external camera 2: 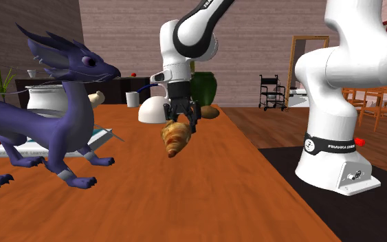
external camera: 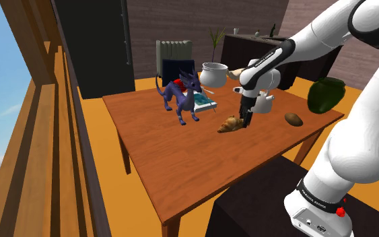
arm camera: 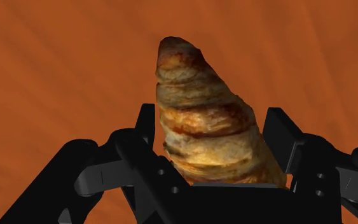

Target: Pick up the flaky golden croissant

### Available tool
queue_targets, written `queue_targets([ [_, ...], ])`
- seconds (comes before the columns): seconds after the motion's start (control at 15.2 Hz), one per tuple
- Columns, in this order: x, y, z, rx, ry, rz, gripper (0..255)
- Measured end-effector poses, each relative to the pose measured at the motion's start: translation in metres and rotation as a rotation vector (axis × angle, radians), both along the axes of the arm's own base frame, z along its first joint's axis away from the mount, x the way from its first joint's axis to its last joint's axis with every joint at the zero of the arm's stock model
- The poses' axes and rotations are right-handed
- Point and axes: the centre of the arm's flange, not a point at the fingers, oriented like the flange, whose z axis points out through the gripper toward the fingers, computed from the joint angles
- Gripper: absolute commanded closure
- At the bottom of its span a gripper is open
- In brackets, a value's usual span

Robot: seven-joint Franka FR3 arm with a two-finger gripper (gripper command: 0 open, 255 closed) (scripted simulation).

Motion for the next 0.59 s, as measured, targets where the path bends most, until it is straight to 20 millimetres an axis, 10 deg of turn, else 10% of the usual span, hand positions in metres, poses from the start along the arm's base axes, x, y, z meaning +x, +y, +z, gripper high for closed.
queue_targets([
  [0.59, 0.001, 0.001, 0.046, 0.000, 0.000, 0.000, 255],
])
